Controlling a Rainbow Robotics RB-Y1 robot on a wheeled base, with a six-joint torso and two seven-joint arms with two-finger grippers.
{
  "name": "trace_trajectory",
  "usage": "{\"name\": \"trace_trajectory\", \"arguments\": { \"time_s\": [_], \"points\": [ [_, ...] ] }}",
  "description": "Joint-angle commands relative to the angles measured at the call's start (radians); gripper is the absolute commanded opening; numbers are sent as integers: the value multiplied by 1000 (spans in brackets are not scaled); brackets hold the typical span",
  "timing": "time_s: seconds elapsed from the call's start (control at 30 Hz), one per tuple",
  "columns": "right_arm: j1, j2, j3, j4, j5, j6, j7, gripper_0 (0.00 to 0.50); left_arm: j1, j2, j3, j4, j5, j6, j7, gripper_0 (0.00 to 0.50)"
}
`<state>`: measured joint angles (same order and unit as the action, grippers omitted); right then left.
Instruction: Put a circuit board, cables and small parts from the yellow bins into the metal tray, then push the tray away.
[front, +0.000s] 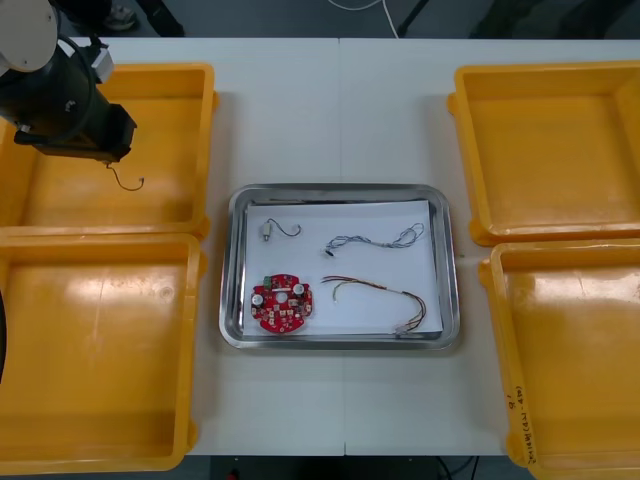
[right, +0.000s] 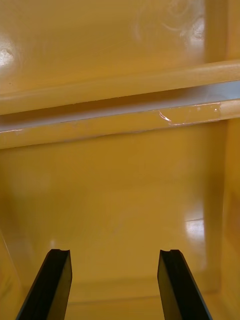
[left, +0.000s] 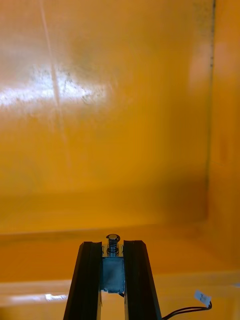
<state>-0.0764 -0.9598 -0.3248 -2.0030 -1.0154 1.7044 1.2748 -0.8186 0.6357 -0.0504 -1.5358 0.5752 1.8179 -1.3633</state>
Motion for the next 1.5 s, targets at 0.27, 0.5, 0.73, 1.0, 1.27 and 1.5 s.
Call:
{"name": "trace_trajectory", "arguments": {
  "time_s": [0.27, 0.5, 0.73, 1.0, 1.27, 1.5],
  "points": [
    [12, -45, -28, -7, -6, 3, 12, 500, 29, -108, -71, -213, 5, 67, 276, 0],
    [12, -45, -30, -7, -6, 3, 11, 500, 29, -139, -164, -251, 6, 54, 405, 0],
    [12, -45, -30, -7, -6, 3, 9, 500, 29, -156, -278, -254, 11, -14, 529, 0],
    [10, -43, -30, -7, -6, 3, 9, 500, 29, -156, -402, -251, 26, -111, 632, 0],
    [12, -43, -28, -7, -6, 4, 9, 500, 18, -160, -494, -196, 40, -206, 668, 0],
    [10, -43, -30, -7, -6, 4, 8, 500, -5, -189, -551, -92, 25, -290, 679, 0]
  ]
}}
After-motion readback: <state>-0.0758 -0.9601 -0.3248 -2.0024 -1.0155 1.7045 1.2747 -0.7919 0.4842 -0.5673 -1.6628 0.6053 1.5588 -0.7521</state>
